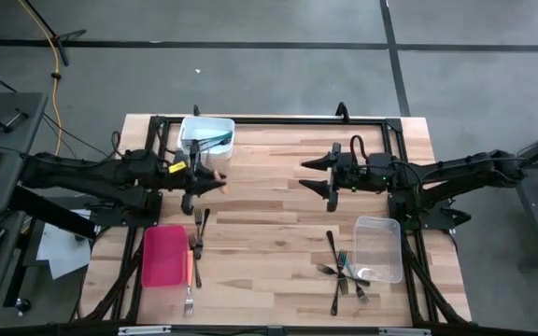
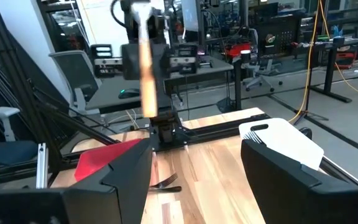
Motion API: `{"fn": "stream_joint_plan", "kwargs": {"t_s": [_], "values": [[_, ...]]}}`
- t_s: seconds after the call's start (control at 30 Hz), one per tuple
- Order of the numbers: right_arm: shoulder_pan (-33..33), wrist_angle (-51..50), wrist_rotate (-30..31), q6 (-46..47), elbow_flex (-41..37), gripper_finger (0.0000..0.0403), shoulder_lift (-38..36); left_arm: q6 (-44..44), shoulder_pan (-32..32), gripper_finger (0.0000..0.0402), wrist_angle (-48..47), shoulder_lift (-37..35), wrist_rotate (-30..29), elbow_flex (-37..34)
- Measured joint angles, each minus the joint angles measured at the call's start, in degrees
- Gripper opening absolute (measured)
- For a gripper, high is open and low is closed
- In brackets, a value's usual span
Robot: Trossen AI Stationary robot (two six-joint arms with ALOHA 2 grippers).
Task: Sort silverware by color (type)
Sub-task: Put the orange fork into the red bin
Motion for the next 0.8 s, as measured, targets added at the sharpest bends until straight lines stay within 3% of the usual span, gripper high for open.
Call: {"fn": "stream_joint_plan", "kwargs": {"t_s": [0.2,0.33,0.63,0.8], "values": [[0.00,-0.02,0.01,-0.02,0.00,0.0232,0.02,-4.68,-7.69,0.0042,-36.12,2.23,1.83,11.31],[0.00,-0.24,0.17,-0.02,0.00,0.0232,0.04,-10.33,-16.07,0.0042,-48.31,4.98,2.07,14.00],[0.00,-0.98,0.83,0.00,-0.02,0.0232,0.04,-14.47,-36.51,0.0042,-62.53,13.97,2.15,13.91],[0.00,-0.98,3.26,0.06,-0.02,0.0232,0.04,-12.59,-43.08,0.0042,-63.11,15.34,2.10,10.71]]}}
